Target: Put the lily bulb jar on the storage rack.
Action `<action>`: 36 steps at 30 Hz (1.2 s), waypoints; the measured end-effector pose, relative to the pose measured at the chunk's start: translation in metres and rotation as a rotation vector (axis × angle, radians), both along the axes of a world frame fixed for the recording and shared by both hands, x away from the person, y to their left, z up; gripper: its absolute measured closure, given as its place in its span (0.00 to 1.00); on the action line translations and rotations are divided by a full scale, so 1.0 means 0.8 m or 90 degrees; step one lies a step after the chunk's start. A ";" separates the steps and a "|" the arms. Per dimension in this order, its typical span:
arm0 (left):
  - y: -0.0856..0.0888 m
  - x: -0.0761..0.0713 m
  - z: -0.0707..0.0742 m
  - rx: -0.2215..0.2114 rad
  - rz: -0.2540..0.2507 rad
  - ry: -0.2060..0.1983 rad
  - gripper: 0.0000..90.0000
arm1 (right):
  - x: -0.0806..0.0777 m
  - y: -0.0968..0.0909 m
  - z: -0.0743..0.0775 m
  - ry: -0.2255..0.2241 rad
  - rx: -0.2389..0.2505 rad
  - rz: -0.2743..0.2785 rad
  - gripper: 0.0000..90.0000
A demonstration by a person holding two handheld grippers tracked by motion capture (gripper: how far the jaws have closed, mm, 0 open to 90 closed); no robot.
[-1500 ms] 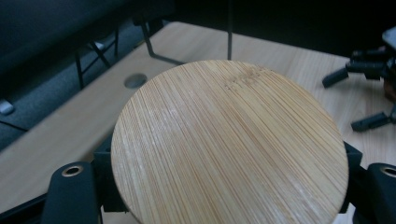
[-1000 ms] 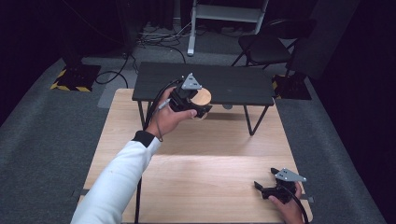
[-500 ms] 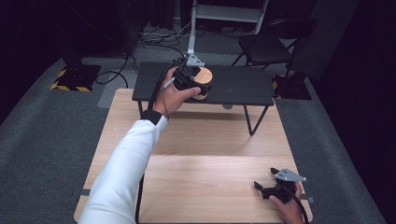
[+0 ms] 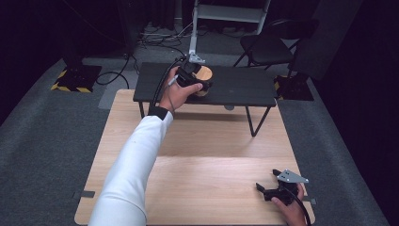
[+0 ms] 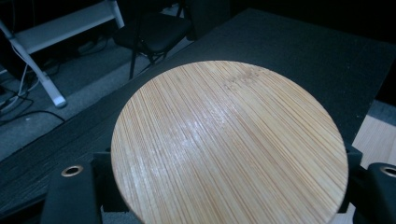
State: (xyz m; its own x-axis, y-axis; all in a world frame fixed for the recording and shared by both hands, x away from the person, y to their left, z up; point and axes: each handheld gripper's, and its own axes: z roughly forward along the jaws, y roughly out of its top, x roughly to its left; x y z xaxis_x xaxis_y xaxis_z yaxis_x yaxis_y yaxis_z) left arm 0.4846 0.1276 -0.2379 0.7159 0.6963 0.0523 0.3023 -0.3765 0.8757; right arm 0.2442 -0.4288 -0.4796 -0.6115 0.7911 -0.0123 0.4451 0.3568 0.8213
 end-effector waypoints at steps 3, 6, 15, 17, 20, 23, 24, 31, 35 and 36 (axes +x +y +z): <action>0.003 0.002 -0.002 -0.007 -0.001 0.003 0.28 | 0.000 0.000 0.000 0.000 0.000 0.000 0.00; 0.007 0.001 -0.007 -0.022 0.009 0.005 0.14 | 0.000 0.000 0.000 0.000 0.000 0.000 0.00; 0.022 -0.023 -0.009 -0.032 0.048 0.001 0.01 | 0.000 0.000 0.000 0.000 0.000 0.000 0.00; 0.029 -0.035 -0.010 -0.044 0.056 -0.011 0.01 | 0.000 0.000 0.000 0.000 0.000 0.000 0.00; 0.038 -0.051 -0.010 -0.057 0.051 -0.027 0.01 | 0.000 0.000 0.000 0.000 0.000 0.000 0.00; 0.042 -0.069 -0.010 -0.047 0.049 -0.040 0.01 | 0.000 0.000 0.000 0.000 0.000 0.000 0.00; 0.045 -0.077 -0.013 -0.055 0.048 -0.047 0.01 | 0.000 0.000 0.000 0.000 0.000 0.000 0.00; 0.049 -0.113 -0.019 -0.047 0.032 -0.065 0.01 | 0.000 0.000 0.000 0.000 0.000 0.000 0.00; 0.047 -0.132 -0.030 -0.051 0.034 -0.069 0.00 | 0.000 0.000 0.000 0.000 0.000 0.000 0.00; 0.048 -0.137 -0.035 -0.055 0.033 -0.069 0.00 | 0.000 0.000 0.000 0.000 0.000 0.000 0.00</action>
State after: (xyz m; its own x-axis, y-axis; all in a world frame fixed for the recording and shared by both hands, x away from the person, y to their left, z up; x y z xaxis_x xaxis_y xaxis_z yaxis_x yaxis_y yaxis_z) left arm 0.3753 0.1659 -0.2661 0.6728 0.7369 0.0657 0.2215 -0.2854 0.9325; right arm 0.2438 -0.4286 -0.4795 -0.6112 0.7914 -0.0119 0.4457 0.3566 0.8211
